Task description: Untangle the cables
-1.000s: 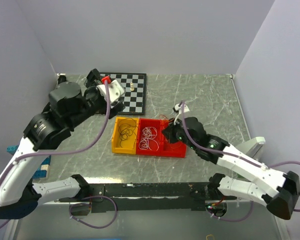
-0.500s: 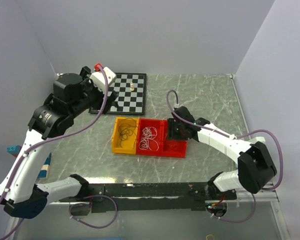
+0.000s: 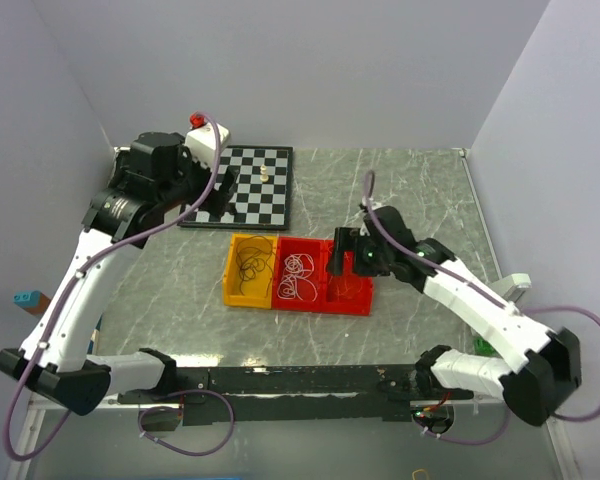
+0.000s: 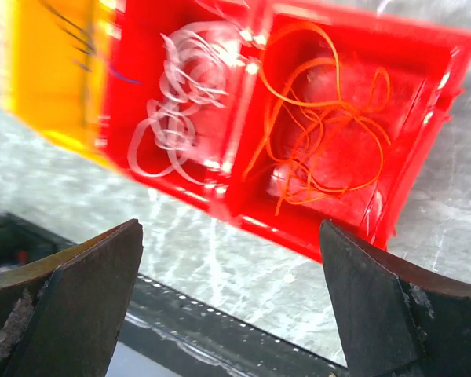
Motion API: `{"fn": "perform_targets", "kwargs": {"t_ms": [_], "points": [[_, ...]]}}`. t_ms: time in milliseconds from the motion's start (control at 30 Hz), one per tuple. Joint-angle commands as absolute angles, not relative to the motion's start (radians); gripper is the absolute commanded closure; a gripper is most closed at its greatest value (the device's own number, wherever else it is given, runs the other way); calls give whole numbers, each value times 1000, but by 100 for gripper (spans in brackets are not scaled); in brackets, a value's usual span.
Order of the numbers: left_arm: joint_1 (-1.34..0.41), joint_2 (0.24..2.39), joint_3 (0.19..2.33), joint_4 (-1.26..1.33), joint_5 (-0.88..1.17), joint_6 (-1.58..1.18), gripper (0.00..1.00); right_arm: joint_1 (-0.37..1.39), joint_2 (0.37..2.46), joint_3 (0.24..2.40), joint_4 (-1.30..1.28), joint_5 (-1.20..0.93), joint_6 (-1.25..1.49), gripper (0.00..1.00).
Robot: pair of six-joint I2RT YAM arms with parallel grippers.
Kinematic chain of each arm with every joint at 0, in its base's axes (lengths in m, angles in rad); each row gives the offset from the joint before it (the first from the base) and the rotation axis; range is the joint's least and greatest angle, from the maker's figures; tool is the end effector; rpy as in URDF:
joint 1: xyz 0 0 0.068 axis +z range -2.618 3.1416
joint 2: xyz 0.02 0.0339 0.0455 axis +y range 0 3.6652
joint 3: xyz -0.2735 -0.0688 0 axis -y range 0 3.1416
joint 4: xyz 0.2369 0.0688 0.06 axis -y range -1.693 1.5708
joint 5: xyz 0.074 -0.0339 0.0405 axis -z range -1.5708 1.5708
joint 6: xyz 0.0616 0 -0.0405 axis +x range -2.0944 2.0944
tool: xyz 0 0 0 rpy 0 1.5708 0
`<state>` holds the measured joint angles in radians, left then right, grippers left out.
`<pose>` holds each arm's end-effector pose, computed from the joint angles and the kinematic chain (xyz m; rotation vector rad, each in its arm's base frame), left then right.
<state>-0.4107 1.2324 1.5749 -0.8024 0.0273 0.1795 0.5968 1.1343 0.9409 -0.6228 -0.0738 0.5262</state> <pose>0.2319 -0.1028 0.4474 0.6083 1.9418 -0.1733 0.1969 0.1393 0.2760 -0.1235 2.4715 0.5994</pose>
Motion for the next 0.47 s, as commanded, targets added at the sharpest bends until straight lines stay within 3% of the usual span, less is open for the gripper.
{"fn": "perform_targets", "kwargs": {"t_ms": [0, 233, 433], "points": [[-405, 1244, 1585, -778, 25, 46, 3, 591, 1014, 1018, -738, -72, 511, 0], [-381, 1287, 1505, -819, -75, -77, 3, 571, 873, 1014, -824, -12, 503, 0], [-267, 1244, 1336, -681, -54, -71, 3, 499, 804, 993, -793, 54, 480, 0]]}}
